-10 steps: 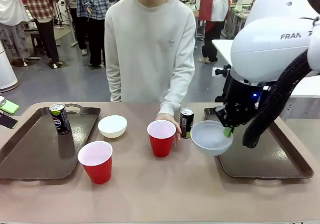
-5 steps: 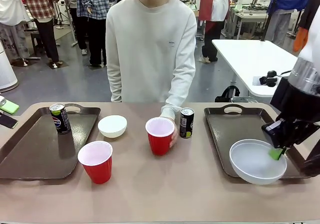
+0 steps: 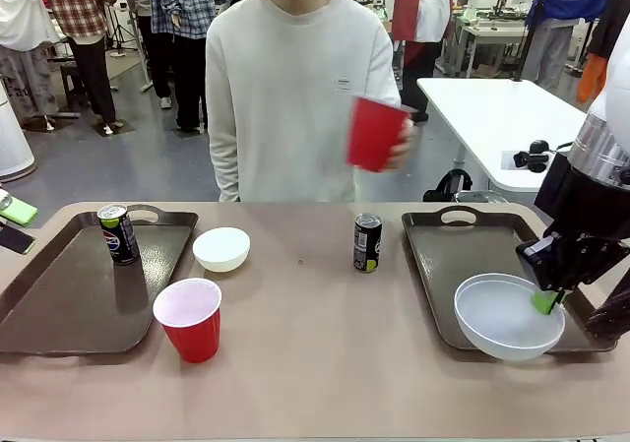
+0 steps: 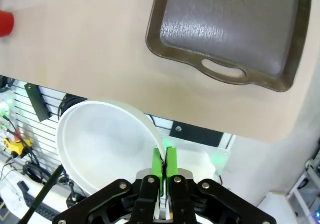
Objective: Prepare tableware on both trays.
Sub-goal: Pick up a Picnic Bowl from the table and place it on a Handle tray.
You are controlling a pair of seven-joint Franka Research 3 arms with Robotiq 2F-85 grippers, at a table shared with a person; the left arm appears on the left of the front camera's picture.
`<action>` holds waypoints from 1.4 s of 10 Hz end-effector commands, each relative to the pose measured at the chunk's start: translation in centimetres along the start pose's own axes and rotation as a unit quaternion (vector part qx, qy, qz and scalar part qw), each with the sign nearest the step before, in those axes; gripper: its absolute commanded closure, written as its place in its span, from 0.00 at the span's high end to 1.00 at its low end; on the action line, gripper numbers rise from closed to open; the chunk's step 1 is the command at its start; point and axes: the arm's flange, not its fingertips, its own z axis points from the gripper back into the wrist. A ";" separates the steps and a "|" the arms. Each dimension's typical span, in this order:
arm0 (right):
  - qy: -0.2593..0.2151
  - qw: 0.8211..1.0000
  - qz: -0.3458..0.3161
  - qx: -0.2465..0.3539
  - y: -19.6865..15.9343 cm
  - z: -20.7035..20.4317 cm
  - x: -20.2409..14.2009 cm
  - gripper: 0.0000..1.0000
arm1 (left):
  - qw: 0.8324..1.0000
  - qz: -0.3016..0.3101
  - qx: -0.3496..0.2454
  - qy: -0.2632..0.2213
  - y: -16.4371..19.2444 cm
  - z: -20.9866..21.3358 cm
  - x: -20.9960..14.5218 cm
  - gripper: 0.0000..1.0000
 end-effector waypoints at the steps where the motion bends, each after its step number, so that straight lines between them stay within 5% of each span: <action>1: -0.005 1.000 0.002 0.001 0.1 0.3 -0.2 0.04 | 1.000 0.000 0.001 0.001 0.0 -0.1 0.0 1.00; 7: -0.009 1.000 -0.005 -0.003 -0.2 0.1 0.9 0.04 | 1.000 0.000 0.001 0.001 0.0 -0.1 0.0 1.00; 11: -0.062 0.996 -0.057 0.024 -3.4 -4.3 10.7 0.04 | 1.000 0.000 0.001 0.001 0.0 -0.1 0.0 1.00; 14: -0.060 0.997 -0.054 0.019 -7.1 -10.2 13.3 0.04 | 1.000 0.000 0.001 0.001 0.0 -0.1 0.0 1.00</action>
